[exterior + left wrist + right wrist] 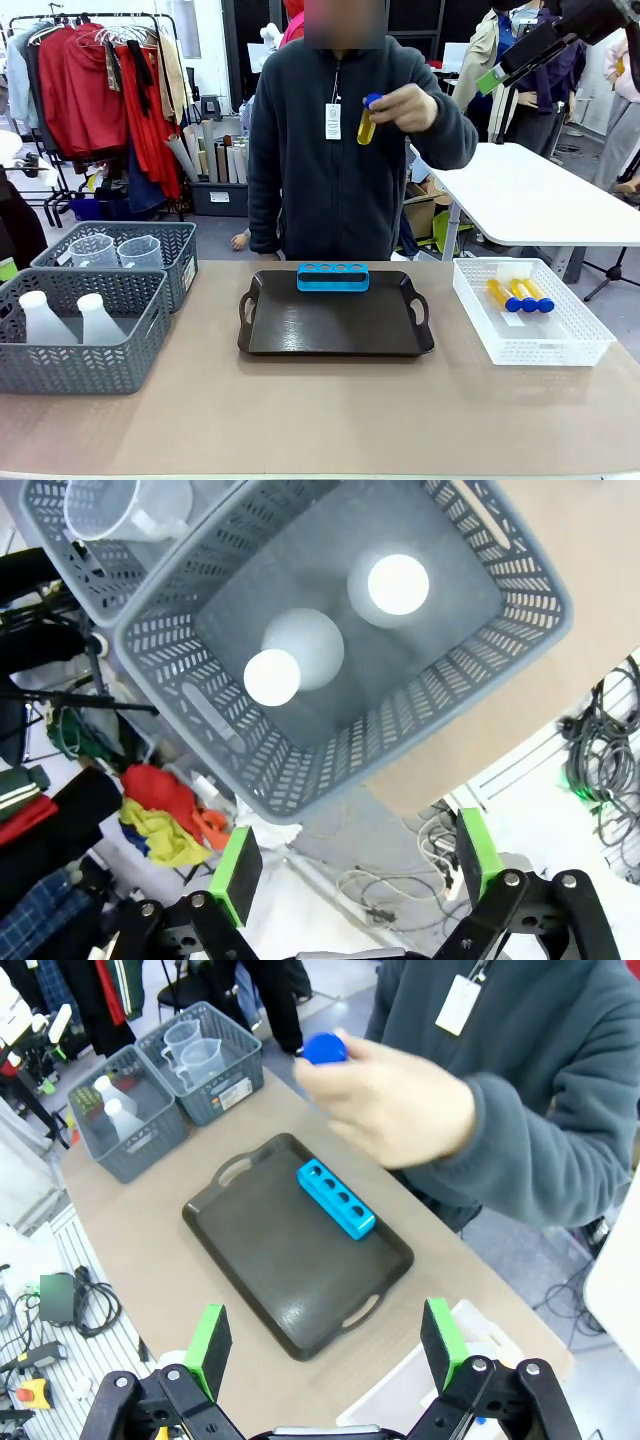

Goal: Prepare the laboratory tools.
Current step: Pick up one Small flask and place it on the Handle tray.

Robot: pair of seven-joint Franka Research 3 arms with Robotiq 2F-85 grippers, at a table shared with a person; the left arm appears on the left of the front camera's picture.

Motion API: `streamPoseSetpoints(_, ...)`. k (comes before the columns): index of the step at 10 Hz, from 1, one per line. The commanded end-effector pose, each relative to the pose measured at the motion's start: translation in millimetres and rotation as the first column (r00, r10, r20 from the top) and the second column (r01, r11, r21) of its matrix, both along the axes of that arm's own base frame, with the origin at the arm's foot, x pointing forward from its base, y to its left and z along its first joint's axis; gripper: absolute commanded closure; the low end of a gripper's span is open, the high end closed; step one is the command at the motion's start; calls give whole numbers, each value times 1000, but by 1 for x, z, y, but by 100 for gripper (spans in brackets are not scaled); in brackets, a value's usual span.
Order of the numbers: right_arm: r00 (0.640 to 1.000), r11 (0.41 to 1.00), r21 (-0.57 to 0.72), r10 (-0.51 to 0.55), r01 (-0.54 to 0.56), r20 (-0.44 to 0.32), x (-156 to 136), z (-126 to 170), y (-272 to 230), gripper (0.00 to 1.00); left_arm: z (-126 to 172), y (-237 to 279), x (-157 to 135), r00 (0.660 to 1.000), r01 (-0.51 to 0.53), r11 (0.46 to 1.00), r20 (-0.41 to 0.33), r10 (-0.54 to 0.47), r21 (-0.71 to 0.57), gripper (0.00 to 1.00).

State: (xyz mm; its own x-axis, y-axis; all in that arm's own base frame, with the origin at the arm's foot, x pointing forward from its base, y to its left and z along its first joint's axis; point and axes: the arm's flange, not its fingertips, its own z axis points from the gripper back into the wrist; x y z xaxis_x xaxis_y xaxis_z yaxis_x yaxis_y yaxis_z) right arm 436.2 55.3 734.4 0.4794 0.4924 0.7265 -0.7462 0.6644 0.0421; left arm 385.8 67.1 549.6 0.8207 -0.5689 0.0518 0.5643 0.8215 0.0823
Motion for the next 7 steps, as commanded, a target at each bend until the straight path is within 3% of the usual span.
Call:
streamPoseSetpoints(1, 1000, 1000, -2, 2, -2, 3, -1, 1, 0, 0, -8, 3, 6, 998, -52, 998, -41, 53, 36, 0)
streamPoseSetpoints(4, 1000, 1000, -2, 2, -2, 3, -1, 1, 0, 0, -53, 20, 13, 974, -214, 977, -79, 213, 0, 0)
streamPoseSetpoints(7, 1000, 1000, -2, 2, -2, 3, -1, 1, 0, 0, -81, 38, 18, 939, -343, 939, 1, 343, -22, 0)
